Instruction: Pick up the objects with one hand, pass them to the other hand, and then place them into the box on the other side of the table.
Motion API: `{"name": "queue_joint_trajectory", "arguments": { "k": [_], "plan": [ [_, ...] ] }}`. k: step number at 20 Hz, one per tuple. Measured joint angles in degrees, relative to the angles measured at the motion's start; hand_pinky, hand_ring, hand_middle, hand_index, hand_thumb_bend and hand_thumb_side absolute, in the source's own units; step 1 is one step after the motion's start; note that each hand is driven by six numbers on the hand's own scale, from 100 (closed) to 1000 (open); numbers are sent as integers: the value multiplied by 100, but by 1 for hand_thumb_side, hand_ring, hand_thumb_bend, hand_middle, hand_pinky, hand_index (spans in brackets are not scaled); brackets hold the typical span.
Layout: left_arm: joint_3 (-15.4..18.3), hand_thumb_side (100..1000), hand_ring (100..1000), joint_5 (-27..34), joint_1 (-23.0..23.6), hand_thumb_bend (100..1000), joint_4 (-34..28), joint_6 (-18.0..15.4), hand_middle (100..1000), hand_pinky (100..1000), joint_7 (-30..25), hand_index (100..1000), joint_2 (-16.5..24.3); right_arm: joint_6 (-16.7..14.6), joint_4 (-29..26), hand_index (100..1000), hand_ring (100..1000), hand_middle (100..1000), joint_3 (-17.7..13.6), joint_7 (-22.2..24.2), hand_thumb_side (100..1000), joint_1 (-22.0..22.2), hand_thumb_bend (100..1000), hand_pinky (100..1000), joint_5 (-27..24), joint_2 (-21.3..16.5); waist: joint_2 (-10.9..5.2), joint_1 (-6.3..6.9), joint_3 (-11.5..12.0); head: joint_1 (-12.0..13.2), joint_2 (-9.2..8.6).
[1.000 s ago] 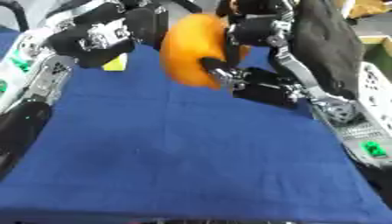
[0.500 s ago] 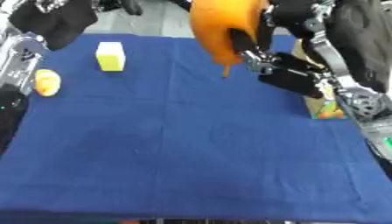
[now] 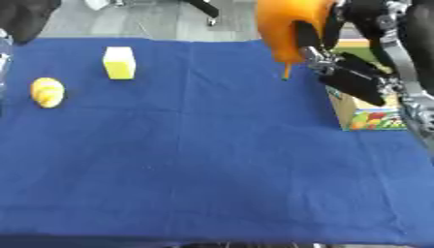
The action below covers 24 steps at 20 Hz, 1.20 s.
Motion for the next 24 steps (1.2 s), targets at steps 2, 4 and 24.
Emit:
{"name": "queue_joint_trajectory", "arguments": {
  "k": [2, 4, 24],
  "plan": [
    [82, 434, 548, 2, 129, 100, -29, -40, 498, 702, 81, 550, 4, 218, 127, 432, 522, 100, -182, -93, 100, 137, 100, 614, 91, -28, 0, 0, 2, -32, 0],
    [157, 435, 548, 3, 258, 100, -62, -70, 499, 702, 158, 551, 4, 425, 340, 425, 520, 100, -357, -210, 100, 237, 100, 608, 178, -50, 0, 0, 9, -100, 0],
    [632, 467, 548, -104, 1165, 100, -493, -289, 501, 706, 450, 553, -393, 1198, 4434, 325, 546, 100, -1038, -573, 100, -439, 100, 575, -926, 175, 1, 20, 211, -1117, 2]
  ]
}}
